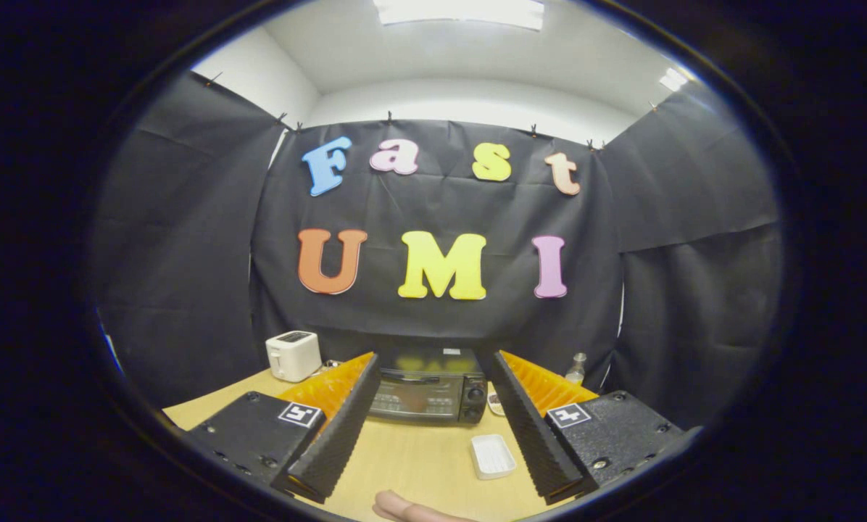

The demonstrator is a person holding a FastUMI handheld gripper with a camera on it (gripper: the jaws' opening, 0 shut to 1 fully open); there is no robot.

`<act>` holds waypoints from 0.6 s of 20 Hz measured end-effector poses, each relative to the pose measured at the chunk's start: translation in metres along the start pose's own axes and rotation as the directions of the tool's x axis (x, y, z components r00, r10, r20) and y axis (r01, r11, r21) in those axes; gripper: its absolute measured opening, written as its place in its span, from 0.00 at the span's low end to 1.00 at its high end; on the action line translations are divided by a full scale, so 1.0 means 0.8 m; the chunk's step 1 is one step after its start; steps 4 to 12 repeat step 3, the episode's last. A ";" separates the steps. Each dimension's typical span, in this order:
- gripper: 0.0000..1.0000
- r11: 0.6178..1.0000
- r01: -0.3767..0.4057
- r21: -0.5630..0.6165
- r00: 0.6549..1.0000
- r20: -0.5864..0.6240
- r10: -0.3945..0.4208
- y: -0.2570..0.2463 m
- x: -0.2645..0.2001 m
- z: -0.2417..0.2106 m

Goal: Open the toaster oven, put the food inside, and close the toaster oven door.

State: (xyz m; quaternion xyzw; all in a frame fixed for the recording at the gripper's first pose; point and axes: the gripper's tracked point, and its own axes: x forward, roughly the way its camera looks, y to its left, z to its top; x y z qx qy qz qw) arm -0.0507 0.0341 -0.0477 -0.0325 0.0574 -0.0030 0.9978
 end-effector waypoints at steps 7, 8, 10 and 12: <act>0.98 1.000 0.002 0.001 1.000 0.012 -0.002 0.000 -0.002 0.003; 0.98 1.000 0.002 0.001 1.000 0.012 -0.002 0.000 -0.002 0.003; 0.98 1.000 0.002 0.001 1.000 0.012 -0.002 0.000 -0.002 0.003; 0.98 1.000 0.002 0.001 1.000 0.012 -0.002 0.000 -0.002 0.003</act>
